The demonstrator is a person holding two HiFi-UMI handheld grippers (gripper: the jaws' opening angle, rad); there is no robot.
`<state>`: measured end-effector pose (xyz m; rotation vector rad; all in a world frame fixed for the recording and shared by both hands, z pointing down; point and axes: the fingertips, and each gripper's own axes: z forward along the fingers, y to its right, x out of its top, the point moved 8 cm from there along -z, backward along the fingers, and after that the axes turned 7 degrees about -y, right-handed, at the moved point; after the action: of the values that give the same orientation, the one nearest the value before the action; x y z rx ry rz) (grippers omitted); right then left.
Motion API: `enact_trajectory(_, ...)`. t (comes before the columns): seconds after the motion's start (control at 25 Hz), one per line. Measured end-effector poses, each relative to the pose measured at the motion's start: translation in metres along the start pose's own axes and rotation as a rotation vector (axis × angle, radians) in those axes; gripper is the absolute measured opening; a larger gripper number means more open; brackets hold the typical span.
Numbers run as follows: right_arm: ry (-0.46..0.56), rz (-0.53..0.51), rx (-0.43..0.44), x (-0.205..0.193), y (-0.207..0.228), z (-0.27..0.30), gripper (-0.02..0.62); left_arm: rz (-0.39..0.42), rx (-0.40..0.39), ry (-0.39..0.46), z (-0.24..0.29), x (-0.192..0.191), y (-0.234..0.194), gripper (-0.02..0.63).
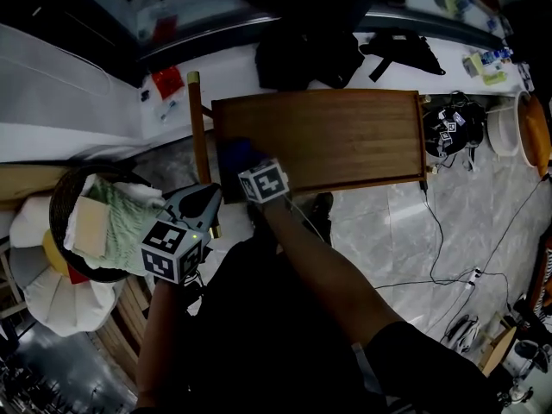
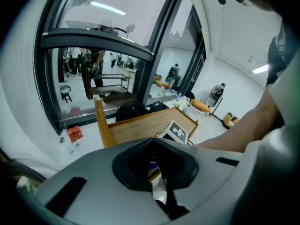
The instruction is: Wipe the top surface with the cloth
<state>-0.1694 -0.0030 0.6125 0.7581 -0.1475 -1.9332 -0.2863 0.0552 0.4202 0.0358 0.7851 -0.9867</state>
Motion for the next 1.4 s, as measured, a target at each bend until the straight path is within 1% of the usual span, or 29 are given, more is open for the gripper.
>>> enact_trajectory(0.2,-0.002,0.023,-0.05,-0.016,0.053,-0.038,0.067,0.012,-0.029,-0.007,0.031,0.02,0.031,0.011)
enact_trajectory(0.4,0.001,0.053,-0.117,-0.038,0.13,-0.088,0.067,0.005,-0.04,-0.015,0.071,0.041,0.071,0.011)
enact_trajectory(0.68,0.024,0.097,-0.254,-0.072,0.24,-0.176,0.067,0.04,-0.073,-0.021,0.125,0.069,0.139,0.011)
enact_trajectory(0.84,0.022,0.161,-0.322,-0.095,0.29,-0.22,0.067,0.051,-0.1,-0.043,0.158,0.073,0.171,0.011)
enact_trajectory(0.92,0.031,0.173,-0.354,-0.102,0.312,-0.24,0.067,0.054,-0.109,-0.045,0.171,0.076,0.185,0.011)
enact_trajectory(1.12,0.034,0.208,-0.452,-0.114,0.353,-0.285,0.067,0.068,-0.126,-0.041,0.192,0.087,0.21,0.011)
enact_trajectory(1.2,0.014,0.21,-0.483,-0.117,0.361,-0.294,0.067,0.072,-0.127,-0.035,0.196,0.091,0.218,0.011)
enact_trajectory(1.28,-0.004,0.235,-0.505,-0.122,0.366,-0.3,0.067,0.077,-0.126,-0.03,0.196,0.093,0.223,0.011)
enact_trajectory(1.4,-0.001,0.275,-0.535,-0.126,0.37,-0.304,0.067,0.084,-0.124,-0.029,0.191,0.09,0.226,0.011)
